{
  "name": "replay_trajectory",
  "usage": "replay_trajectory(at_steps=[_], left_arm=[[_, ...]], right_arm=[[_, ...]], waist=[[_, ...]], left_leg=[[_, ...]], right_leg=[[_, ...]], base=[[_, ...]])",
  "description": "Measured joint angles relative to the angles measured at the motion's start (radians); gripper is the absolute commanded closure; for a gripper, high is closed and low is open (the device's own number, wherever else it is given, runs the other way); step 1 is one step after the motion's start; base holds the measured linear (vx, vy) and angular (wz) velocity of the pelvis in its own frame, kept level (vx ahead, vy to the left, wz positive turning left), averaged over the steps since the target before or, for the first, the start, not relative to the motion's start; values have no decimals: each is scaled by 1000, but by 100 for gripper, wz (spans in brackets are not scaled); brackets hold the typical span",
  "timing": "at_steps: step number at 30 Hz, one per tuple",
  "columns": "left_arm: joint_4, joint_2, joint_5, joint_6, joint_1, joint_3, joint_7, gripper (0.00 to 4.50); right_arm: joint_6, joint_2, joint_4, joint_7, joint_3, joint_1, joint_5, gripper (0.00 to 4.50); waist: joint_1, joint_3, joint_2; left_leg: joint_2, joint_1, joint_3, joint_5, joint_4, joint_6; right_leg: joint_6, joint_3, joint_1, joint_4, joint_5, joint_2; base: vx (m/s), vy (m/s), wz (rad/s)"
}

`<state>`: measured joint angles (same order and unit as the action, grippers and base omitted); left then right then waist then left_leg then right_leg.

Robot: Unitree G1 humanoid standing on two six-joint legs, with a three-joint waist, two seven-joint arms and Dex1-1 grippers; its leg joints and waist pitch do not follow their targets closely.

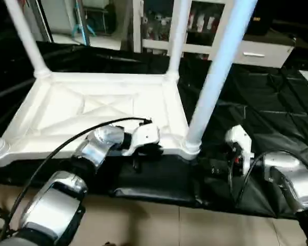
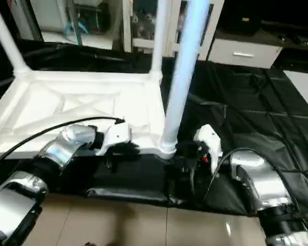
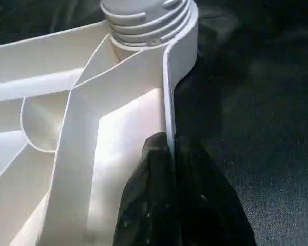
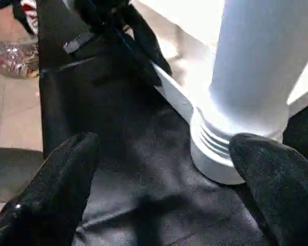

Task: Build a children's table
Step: Rotate leg to tighten

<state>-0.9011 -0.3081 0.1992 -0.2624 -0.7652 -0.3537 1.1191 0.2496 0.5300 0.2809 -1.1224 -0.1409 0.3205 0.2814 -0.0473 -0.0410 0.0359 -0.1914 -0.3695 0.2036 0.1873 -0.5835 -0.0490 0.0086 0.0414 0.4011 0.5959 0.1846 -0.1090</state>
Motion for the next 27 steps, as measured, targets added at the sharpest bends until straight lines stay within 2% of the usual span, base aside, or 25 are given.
replay_trajectory(at_steps=[1, 4, 7, 9, 12, 16, 24, 27], left_arm=[[18, -14, 0, 0, 8, 1, 12, 450], [35, -35, -5, 3, 15, 4, 26, 450], [104, -83, -10, 27, 58, 13, 34, 450], [156, -114, -19, 41, 90, 23, 53, 450], [221, -145, -39, 50, 128, 26, 83, 450], [322, -198, -69, 76, 177, 43, 142, 450], [347, -201, -74, 117, 181, 39, 137, 450], [348, -195, -73, 134, 177, 35, 138, 450]], right_arm=[[-23, -12, 12, 8, -8, 1, -14, 2], [-53, -33, 41, 22, -20, 17, -25, 2], [-118, -94, 128, 61, -35, 67, -67, 2], [-160, -132, 177, 89, -47, 106, -89, 2], [-198, -173, 208, 113, -53, 136, -95, 2], [-210, -205, 232, 73, -53, 163, -78, 2], [-214, -170, 250, -44, -64, 152, -70, 2], [-214, -157, 250, -61, -62, 140, -55, 2]], waist=[[4, 0, 5], [14, 0, 11], [24, 0, 29], [27, 1, 35], [18, 3, 39], [11, 3, 48], [11, 1, 46], [10, 0, 41]], left_leg=[[0, 0, -2, 0, 0, 0], [0, 1, -2, 0, 1, -1], [-1, 2, -5, 0, 5, -4], [-2, 4, -7, 0, 7, -7], [-2, 8, -7, 0, 9, -10], [-4, 3, -5, 2, 9, -13], [-4, 4, -2, 3, 5, -14], [-4, 5, -2, 3, 3, -14]], right_leg=[[0, 2, 0, 0, 0, 1], [0, 2, 1, 0, 0, 1], [0, 5, 2, 2, 0, 1], [0, 8, 4, 2, 0, 1], [0, 10, 6, 3, 0, 1], [-1, 9, 13, 6, 1, 3], [-2, 4, 14, 10, 1, 3], [-2, 4, 14, 12, 1, 3]], base=[[0, 0, 0], [0, 0, 0], [0, 0, 0], [0, 0, 0], [0, 0, 0], [0, 0, 0], [0, 0, 0], [0, 0, 0]])
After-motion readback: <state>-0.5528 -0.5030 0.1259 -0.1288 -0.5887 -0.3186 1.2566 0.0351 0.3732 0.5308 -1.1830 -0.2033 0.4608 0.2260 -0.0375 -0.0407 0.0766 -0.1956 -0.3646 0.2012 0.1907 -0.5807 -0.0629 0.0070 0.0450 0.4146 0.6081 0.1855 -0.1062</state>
